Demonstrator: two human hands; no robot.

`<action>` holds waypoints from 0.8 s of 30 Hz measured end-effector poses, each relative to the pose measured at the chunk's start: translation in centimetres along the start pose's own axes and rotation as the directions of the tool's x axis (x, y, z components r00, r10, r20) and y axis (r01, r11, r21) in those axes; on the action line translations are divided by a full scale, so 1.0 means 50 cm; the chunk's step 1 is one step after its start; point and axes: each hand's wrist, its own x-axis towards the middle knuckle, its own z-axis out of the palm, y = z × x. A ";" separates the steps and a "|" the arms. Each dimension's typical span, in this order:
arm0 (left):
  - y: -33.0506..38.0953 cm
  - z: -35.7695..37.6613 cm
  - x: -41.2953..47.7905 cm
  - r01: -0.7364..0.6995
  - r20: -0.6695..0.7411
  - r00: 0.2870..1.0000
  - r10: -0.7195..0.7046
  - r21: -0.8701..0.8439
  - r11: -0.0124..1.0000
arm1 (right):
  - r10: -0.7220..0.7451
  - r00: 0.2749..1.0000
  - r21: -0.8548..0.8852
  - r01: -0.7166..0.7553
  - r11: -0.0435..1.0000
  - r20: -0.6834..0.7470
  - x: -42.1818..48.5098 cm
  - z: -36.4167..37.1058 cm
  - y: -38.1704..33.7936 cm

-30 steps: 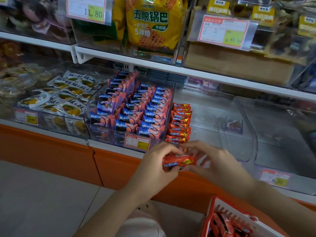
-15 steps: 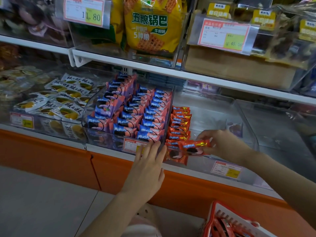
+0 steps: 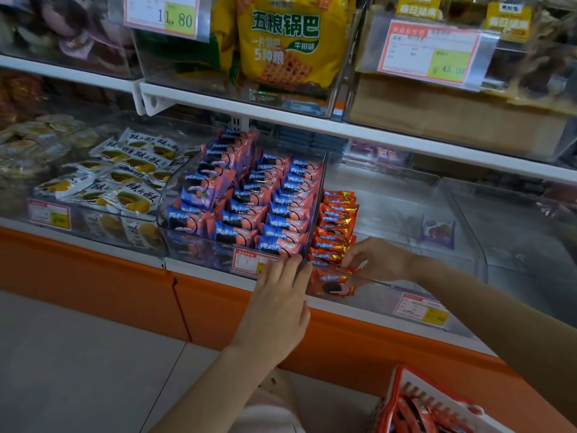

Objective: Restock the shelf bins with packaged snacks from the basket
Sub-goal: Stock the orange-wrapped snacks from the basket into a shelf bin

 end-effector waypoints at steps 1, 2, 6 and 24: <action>0.000 0.000 0.000 -0.001 -0.005 1.000 0.001 -0.006 1.000 | 0.020 1.000 0.046 -0.020 0.999 0.002 -0.002 0.000 0.002; -0.001 -0.001 0.000 -0.002 -0.009 1.000 0.002 -0.009 1.000 | 0.039 0.999 0.116 -0.040 0.992 0.005 -0.006 0.000 0.003; -0.005 -0.001 -0.002 -0.002 0.007 1.000 0.002 -0.012 1.000 | 0.046 0.999 0.271 -0.048 0.961 0.014 -0.014 0.005 0.010; -0.005 0.004 -0.002 -0.013 0.022 1.000 0.013 0.033 0.999 | -0.155 0.988 -0.061 0.154 0.986 -0.005 -0.004 0.001 -0.021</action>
